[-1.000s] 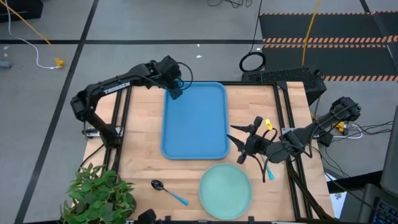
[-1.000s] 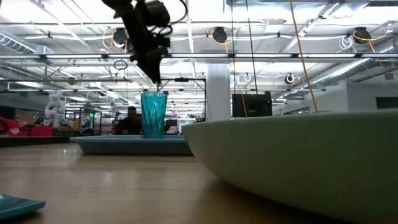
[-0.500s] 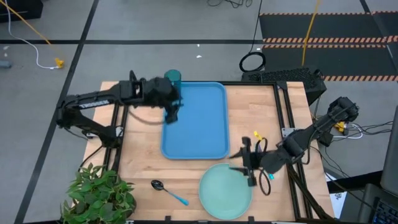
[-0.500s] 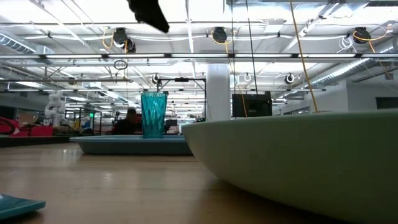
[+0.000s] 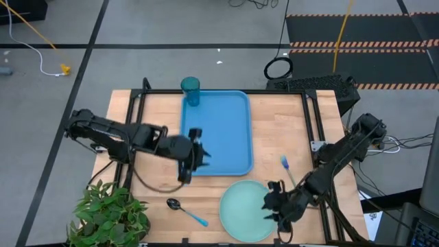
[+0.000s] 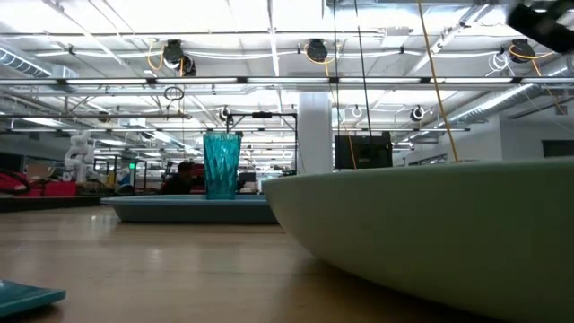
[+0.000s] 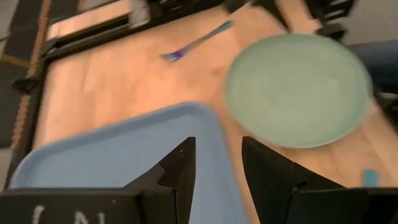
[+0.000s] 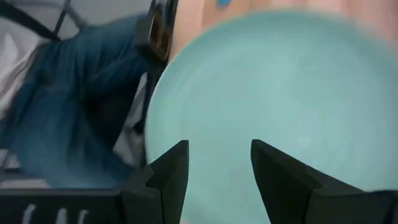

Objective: Pick and place plate/cup/fork/spoon on tray
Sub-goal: Put the light green plate on the blue serving tray to the bottom left of the blue cup

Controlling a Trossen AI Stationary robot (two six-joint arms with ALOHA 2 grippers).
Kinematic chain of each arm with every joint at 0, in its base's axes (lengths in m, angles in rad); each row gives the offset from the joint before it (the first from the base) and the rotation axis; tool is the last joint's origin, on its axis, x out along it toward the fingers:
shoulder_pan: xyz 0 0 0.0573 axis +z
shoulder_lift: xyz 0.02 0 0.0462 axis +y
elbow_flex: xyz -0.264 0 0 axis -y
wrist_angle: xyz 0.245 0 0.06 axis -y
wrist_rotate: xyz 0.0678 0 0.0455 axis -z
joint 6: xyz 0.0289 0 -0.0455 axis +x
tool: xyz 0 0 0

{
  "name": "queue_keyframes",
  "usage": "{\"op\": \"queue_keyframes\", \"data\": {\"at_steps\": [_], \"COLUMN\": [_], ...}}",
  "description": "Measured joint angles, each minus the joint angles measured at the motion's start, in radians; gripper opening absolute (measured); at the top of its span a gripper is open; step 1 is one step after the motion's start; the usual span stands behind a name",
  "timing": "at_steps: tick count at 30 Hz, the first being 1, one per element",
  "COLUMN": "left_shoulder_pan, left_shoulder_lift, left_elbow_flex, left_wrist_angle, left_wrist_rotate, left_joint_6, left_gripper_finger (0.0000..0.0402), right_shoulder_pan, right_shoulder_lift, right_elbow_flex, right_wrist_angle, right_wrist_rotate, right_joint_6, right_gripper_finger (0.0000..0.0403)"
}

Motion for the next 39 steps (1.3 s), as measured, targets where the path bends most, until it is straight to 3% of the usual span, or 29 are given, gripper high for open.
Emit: {"op": "queue_keyframes", "data": {"at_steps": [11,22,33,39], "left_shoulder_pan": [-0.157,-0.222,-0.236,-0.236], "left_shoulder_lift": [0.095,0.143,0.143,0.143], "left_elbow_flex": [-0.001,-0.001,-0.002,-0.002], "left_wrist_angle": [0.081,0.114,0.130,0.130], "left_wrist_rotate": [-0.024,-0.031,-0.038,-0.038], "left_joint_6": [-0.049,-0.067,-0.075,-0.075], "left_gripper_finger": [0.0134,0.0133,0.0133,0.0133], "right_shoulder_pan": [0.135,0.163,0.163,0.164], "right_shoulder_lift": [0.166,0.254,0.253,0.253], "right_elbow_flex": [0.000,0.000,0.000,0.000], "right_wrist_angle": [0.103,0.118,0.120,0.121], "right_wrist_rotate": [-0.005,0.021,0.020,0.016], "right_joint_6": [0.083,-0.098,-0.198,-0.181], "right_gripper_finger": [0.0164,0.0160,0.0063,0.0051]}}
